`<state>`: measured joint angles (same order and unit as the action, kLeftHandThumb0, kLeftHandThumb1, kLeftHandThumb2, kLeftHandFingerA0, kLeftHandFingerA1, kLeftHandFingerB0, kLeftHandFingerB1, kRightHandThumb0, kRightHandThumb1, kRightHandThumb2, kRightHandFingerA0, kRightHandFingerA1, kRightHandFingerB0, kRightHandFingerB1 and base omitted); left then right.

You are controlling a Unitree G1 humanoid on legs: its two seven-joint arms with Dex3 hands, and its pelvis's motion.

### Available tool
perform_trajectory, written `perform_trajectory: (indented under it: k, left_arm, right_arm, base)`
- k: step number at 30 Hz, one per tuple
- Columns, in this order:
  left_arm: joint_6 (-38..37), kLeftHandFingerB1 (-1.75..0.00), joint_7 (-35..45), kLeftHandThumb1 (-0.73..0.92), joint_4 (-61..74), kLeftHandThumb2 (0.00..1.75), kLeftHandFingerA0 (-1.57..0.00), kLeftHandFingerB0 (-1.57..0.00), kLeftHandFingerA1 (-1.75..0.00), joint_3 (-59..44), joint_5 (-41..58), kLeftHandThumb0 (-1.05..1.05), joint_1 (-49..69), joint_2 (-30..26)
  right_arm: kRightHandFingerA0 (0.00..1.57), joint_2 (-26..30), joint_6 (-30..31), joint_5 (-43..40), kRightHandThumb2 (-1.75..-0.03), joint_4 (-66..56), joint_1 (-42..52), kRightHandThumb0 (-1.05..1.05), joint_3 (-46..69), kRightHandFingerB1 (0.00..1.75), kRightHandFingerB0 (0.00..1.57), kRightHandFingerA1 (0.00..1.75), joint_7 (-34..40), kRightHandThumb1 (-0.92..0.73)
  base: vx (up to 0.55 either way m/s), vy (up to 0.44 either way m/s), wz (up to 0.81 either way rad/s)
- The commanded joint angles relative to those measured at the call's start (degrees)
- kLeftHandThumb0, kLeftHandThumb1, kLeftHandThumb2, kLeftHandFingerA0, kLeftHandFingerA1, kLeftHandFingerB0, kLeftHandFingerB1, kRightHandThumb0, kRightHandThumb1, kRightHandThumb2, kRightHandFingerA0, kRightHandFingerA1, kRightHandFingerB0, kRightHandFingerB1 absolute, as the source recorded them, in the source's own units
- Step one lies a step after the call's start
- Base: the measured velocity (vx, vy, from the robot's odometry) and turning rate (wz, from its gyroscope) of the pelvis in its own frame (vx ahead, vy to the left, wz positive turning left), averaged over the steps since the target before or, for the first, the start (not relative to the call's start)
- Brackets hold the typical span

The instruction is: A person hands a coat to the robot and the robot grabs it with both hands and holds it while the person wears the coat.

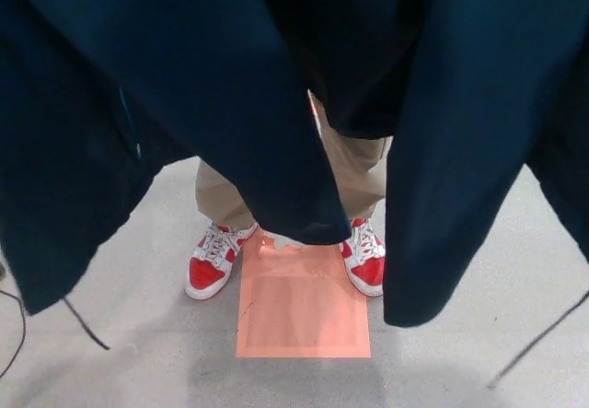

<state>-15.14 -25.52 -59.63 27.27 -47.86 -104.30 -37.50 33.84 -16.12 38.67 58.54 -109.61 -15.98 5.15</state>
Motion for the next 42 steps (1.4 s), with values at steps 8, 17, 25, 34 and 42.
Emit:
perform_trajectory:
  k: [8,17,25,34,42]
  left_arm:
    - [1.85,-1.67,-10.32,0.86,-13.11,0.67,-1.01,-0.72,-1.75,1.89,-5.41,-0.48,-29.10,-5.11]
    - [1.84,-1.67,-14.28,0.77,-16.34,0.63,-1.02,-0.70,-1.75,4.40,-6.92,-0.44,-32.59,-4.96]
    - [2.23,-1.63,-14.28,0.75,-17.50,0.62,-0.99,-0.68,-1.75,5.68,-7.30,-0.42,-35.79,-4.34]
    - [4.25,-1.62,-12.22,0.73,-18.24,0.62,-0.93,-0.66,-1.75,6.91,-8.36,-0.44,-37.24,-4.06]
    - [4.88,-1.67,-12.52,0.76,-18.44,0.62,-0.96,-0.66,-1.75,7.12,-8.75,-0.43,-37.11,-4.17]
  right_arm:
    - [1.00,6.60,5.14,9.14,-0.66,13.61,-30.36,-0.48,-6.03,1.62,0.77,1.75,18.18,-0.81]
    - [0.98,7.42,4.59,10.06,-0.67,16.76,-33.48,-0.49,-9.79,1.60,0.76,1.75,17.66,-0.83]
    - [0.96,6.73,6.02,10.18,-0.69,18.58,-36.10,-0.47,-11.15,1.70,0.66,1.75,18.41,-0.78]
    - [0.96,7.88,6.18,11.07,-0.70,19.36,-36.86,-0.49,-12.03,1.65,0.72,1.75,18.68,-0.77]
    - [0.96,8.09,6.18,11.48,-0.66,19.39,-37.25,-0.49,-12.25,1.63,0.70,1.75,18.55,-0.80]
  base:
    - [0.00,0.000,0.00]
    - [0.00,0.000,0.00]
    - [0.00,0.000,0.00]
    - [0.00,0.000,0.00]
    - [0.00,0.000,0.00]
